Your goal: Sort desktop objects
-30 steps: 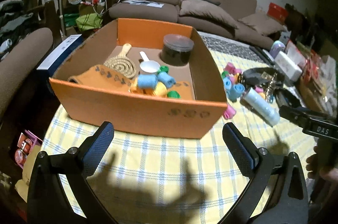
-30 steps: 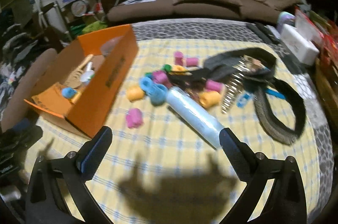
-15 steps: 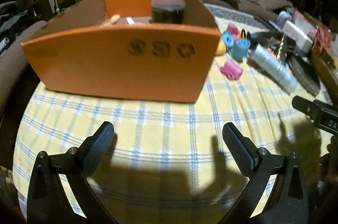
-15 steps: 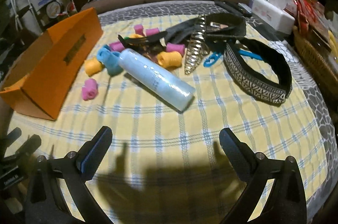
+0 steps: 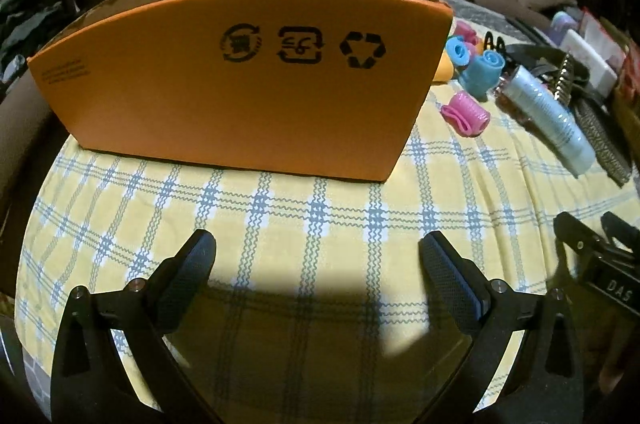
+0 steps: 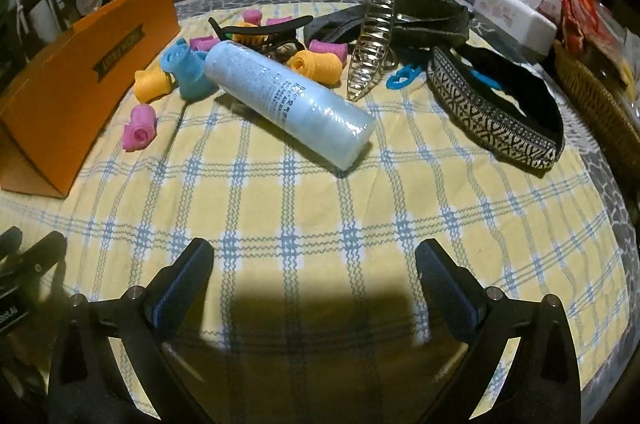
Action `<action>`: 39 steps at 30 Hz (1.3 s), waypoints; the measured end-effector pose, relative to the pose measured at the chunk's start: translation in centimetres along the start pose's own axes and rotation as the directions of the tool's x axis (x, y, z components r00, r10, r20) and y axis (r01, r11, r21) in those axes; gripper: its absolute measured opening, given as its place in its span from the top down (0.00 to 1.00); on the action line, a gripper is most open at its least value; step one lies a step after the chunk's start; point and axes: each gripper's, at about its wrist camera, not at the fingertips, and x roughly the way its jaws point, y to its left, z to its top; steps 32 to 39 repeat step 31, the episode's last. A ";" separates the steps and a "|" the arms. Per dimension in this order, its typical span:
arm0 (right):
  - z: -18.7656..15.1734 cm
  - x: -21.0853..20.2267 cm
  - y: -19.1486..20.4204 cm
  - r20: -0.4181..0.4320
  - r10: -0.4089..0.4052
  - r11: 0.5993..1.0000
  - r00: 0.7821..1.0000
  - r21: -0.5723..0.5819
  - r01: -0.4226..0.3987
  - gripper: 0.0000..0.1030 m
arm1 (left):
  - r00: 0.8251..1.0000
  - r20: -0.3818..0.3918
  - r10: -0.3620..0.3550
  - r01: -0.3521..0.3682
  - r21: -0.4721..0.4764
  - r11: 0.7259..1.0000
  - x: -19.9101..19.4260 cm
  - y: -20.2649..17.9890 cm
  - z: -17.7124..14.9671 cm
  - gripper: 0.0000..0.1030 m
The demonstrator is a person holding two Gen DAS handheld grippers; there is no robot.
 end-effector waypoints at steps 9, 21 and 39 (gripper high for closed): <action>0.0 0.1 0.0 0.000 -0.004 1.000 1.000 -0.004 0.004 0.00 | 1.000 0.001 0.001 -0.001 0.001 1.000 0.1 -0.3 0.1 0.00; 0.0 0.1 0.0 0.000 -0.004 1.000 1.000 -0.004 0.004 0.00 | 1.000 0.001 0.001 -0.001 0.000 1.000 0.1 -0.3 0.1 0.00; 0.0 0.1 0.0 0.000 -0.004 1.000 1.000 -0.004 0.004 0.00 | 1.000 0.001 0.000 0.000 0.001 1.000 0.2 -0.4 0.3 0.00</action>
